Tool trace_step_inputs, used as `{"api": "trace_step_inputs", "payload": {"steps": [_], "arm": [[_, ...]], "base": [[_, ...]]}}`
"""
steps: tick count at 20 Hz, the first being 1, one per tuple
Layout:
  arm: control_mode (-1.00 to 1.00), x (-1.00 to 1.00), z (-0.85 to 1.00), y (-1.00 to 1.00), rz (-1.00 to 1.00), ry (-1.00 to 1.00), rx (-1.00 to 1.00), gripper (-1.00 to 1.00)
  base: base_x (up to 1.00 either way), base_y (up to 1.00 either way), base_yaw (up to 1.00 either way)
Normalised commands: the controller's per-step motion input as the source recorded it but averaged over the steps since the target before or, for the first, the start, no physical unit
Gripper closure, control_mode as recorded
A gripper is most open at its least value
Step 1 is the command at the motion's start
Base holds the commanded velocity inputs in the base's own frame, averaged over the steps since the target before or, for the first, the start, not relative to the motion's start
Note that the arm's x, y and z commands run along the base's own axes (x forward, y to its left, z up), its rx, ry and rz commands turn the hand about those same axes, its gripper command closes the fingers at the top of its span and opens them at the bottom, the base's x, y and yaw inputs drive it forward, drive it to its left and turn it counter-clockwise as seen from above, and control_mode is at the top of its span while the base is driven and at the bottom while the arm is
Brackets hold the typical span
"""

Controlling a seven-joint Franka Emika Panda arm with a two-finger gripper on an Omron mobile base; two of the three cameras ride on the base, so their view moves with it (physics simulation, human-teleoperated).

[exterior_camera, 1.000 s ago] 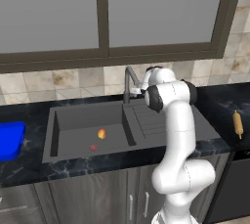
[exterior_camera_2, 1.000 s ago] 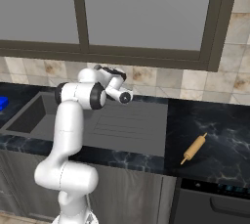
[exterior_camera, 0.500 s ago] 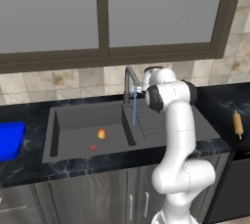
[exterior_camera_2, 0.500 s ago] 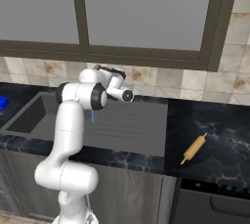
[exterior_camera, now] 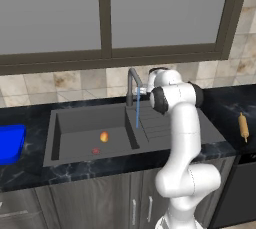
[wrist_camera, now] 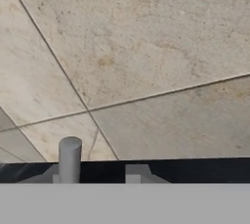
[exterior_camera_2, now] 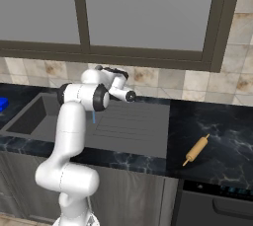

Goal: Pick up all produce items and place them in the sink. Turn on the sink faucet to wash them. Then turn the sink off and put them in the tray.

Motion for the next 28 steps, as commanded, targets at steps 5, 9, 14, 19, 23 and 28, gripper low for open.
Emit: {"api": "trace_step_inputs", "payload": {"steps": [5, 9, 14, 19, 23, 28], "arm": [[-1.00, 0.02, 0.00, 0.00, 0.01, -0.04, 0.00, 1.00], [-1.00, 0.10, 0.00, 0.00, 0.09, -0.09, 0.00, 1.00], [-1.00, 0.13, 0.00, 0.01, 0.18, -0.11, -0.03, 1.00], [-1.00, 0.14, 0.05, 0.16, 0.26, -0.12, -0.05, 1.00], [-1.00, 0.17, 0.03, 0.36, 0.32, -0.14, -0.07, 1.00], [-1.00, 0.16, 0.00, 0.45, 0.31, -0.14, -0.07, 1.00]], "base": [[0.00, 0.00, 0.00], [0.00, 0.00, 0.00], [0.00, 0.00, 0.00], [0.00, 0.00, 0.00], [0.00, 0.00, 0.00], [0.00, 0.00, 0.00]]}}
